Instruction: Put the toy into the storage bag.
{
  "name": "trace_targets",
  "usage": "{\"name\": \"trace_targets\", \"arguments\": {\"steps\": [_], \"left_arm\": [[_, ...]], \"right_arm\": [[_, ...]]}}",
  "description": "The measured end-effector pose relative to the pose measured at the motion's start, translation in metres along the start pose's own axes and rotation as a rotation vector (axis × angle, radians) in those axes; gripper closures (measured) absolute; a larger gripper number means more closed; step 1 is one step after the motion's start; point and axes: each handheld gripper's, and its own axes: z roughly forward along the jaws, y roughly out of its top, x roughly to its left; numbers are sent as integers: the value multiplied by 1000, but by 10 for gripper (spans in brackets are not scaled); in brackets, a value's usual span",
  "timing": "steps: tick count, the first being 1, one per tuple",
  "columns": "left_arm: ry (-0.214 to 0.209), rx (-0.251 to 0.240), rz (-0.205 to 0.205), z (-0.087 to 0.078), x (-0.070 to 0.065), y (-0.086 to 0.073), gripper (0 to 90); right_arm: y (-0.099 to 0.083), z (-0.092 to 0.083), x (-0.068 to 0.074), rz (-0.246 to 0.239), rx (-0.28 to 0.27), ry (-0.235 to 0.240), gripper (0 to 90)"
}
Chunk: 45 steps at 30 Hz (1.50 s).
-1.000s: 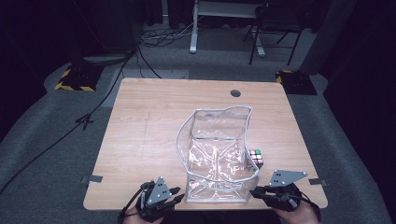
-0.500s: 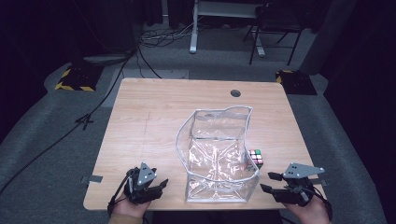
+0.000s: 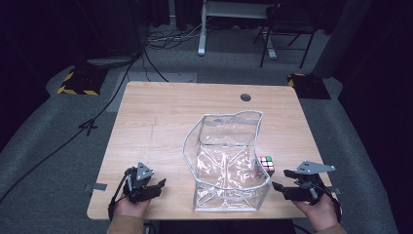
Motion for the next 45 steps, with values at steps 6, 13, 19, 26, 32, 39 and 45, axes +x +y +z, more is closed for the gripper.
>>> {"name": "trace_targets", "arguments": {"steps": [6,13,19,26,32,39,45], "left_arm": [[22,10,-13,3,5,-9,384],[12,-14,-7,3,5,-14,359],[9,-27,-7,5,6,-15,343],[4,-22,-2,7,7,-13,335],[7,-28,-5,10,7,-11,329],[8,-25,-1,13,9,-7,325],[10,-22,-6,16,11,-3,319]], "right_arm": [[5,17,-5,42,20,-39,273],[12,39,-9,55,18,-31,236],[15,55,-6,88,35,-9,216],[24,70,-4,153,29,-64,163],[23,68,-10,160,38,-109,166],[12,42,-40,187,33,-127,177],[36,39,-51,117,71,-75,154]]}}
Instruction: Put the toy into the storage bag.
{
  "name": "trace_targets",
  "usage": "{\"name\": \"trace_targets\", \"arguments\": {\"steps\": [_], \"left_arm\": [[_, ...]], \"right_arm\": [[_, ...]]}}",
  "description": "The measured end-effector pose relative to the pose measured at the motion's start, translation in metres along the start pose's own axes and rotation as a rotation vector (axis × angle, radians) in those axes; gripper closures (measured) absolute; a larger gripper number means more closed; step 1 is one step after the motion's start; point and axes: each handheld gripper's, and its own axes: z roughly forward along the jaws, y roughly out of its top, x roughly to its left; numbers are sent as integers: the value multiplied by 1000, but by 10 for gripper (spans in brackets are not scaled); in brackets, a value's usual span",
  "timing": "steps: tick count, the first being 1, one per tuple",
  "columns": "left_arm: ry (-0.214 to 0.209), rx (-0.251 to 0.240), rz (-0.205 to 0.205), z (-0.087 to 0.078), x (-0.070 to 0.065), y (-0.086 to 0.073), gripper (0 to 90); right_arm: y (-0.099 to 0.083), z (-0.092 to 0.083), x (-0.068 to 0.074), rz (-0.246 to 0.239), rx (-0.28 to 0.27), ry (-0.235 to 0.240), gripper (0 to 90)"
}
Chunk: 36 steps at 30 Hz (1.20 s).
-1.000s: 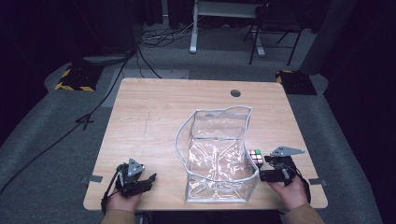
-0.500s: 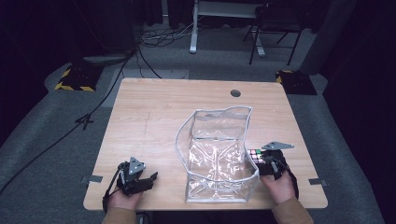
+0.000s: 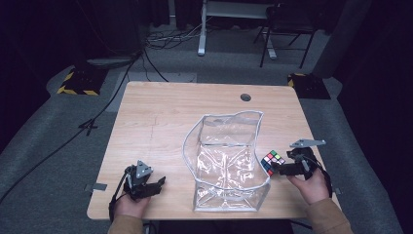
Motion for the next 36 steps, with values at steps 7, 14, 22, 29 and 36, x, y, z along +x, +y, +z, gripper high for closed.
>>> {"name": "trace_targets", "arguments": {"steps": [7,14,22,29,36], "left_arm": [[8,-4,-5,2,2,2,312],[14,-2,-14,3,4,4,308],[15,7,-21,5,7,6,269],[28,15,-36,7,9,8,215],[35,24,-45,10,11,10,165]], "right_arm": [[10,21,8,-62,113,-16,204],[17,28,4,-90,166,8,340],[26,7,0,-97,160,29,340],[47,-37,-1,-127,105,32,341],[71,-75,1,-176,70,32,341]]}}
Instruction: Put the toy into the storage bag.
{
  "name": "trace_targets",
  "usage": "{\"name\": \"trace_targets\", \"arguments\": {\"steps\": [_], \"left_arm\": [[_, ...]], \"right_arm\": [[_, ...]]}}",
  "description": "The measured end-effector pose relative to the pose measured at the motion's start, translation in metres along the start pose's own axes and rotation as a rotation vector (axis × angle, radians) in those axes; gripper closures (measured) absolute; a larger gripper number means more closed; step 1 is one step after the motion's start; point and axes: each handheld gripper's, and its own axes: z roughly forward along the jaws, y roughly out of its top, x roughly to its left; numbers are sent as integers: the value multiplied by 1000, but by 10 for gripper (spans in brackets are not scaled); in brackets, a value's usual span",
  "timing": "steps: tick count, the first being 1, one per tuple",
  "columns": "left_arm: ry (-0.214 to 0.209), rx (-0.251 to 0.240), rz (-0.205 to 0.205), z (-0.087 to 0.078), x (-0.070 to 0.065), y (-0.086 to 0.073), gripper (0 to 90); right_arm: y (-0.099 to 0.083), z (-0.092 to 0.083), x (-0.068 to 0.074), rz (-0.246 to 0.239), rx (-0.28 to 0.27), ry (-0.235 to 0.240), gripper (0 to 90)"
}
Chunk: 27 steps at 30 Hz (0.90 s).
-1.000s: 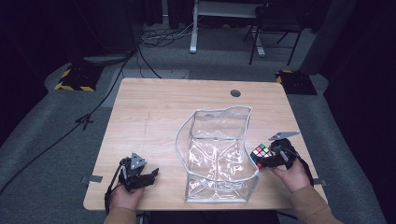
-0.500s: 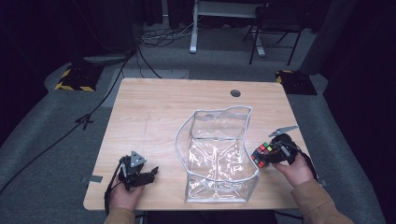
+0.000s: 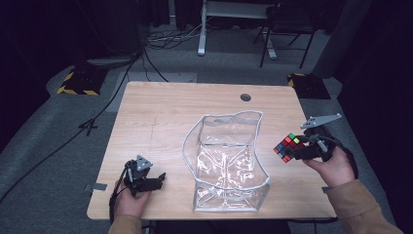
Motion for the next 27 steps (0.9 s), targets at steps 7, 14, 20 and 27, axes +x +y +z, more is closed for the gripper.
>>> {"name": "trace_targets", "arguments": {"steps": [7,14,20,27], "left_arm": [[1,2,4,1,1,1,151],[1,2,4,0,1,1,151],[1,2,3,0,1,0,152],[5,-3,-4,0,0,0,152]], "right_arm": [[14,-22,-1,-19,-10,-11,341],[29,-43,4,-46,-53,4,341],[46,-50,9,-98,-39,19,340],[63,-57,16,-131,-42,41,341]]}}
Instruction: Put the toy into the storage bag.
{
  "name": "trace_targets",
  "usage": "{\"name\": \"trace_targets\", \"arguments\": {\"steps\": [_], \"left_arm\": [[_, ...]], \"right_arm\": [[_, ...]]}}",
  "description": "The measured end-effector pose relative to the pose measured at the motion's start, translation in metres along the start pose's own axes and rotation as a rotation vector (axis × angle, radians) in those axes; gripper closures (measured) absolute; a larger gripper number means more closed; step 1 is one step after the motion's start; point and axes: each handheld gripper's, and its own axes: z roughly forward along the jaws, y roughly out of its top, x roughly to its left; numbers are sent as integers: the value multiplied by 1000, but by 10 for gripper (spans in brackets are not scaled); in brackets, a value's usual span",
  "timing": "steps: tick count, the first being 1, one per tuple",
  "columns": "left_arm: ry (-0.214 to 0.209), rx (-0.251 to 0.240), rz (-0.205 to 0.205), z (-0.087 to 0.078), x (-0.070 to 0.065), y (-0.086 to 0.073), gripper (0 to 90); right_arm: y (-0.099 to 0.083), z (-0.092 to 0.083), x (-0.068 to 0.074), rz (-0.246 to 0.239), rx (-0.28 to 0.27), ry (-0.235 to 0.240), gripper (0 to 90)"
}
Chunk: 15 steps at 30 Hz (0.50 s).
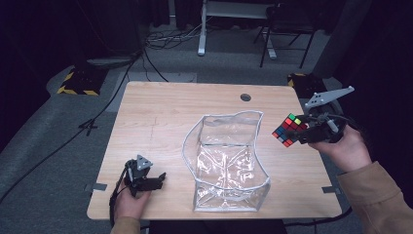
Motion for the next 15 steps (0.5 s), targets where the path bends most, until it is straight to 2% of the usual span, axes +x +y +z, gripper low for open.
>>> {"name": "trace_targets", "arguments": {"steps": [9,10,15], "left_arm": [[-2,-2,-10,0,2,0,167],[-1,-2,-9,0,2,0,166],[9,-1,-13,0,3,0,163]], "right_arm": [[29,-5,17,-43,-14,34,341],[34,-5,20,-60,-19,45,340],[55,-3,33,-90,7,60,341]]}}
